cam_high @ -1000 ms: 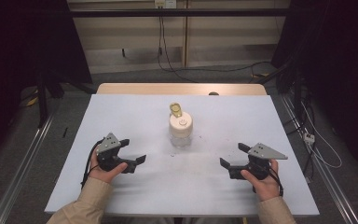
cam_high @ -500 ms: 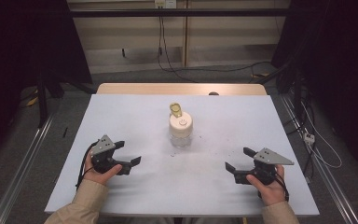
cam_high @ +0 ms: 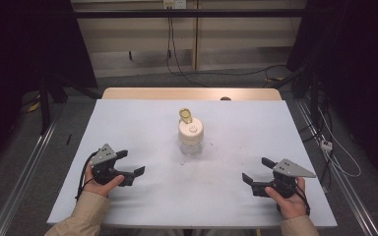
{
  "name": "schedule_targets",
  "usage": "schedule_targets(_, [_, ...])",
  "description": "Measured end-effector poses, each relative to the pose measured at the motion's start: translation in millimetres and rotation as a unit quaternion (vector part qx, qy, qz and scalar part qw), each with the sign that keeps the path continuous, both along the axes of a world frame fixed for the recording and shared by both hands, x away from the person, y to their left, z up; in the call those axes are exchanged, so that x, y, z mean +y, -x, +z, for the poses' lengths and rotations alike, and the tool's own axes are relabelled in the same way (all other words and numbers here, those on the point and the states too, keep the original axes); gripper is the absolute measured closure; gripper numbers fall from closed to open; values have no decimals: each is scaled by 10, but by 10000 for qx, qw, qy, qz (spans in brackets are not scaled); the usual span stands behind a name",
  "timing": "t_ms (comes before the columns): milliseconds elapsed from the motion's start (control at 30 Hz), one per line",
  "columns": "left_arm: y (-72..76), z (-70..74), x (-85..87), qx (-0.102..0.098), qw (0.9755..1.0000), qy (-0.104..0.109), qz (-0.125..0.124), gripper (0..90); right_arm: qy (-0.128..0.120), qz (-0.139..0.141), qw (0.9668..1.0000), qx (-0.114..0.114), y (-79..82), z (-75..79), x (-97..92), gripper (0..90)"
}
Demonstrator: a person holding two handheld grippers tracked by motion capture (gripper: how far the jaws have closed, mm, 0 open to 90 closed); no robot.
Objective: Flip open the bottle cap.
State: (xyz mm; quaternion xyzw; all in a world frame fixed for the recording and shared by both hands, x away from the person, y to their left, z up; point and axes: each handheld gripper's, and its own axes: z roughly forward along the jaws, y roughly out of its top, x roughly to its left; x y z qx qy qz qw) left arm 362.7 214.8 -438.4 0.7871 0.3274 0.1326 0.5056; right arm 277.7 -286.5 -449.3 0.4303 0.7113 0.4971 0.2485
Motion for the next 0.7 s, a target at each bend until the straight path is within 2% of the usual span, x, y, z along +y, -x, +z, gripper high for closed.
schedule_targets(700, [75,-14,144,-8,10000,-25,64,54,16,-71,10000,6,54,-17,-47,65])
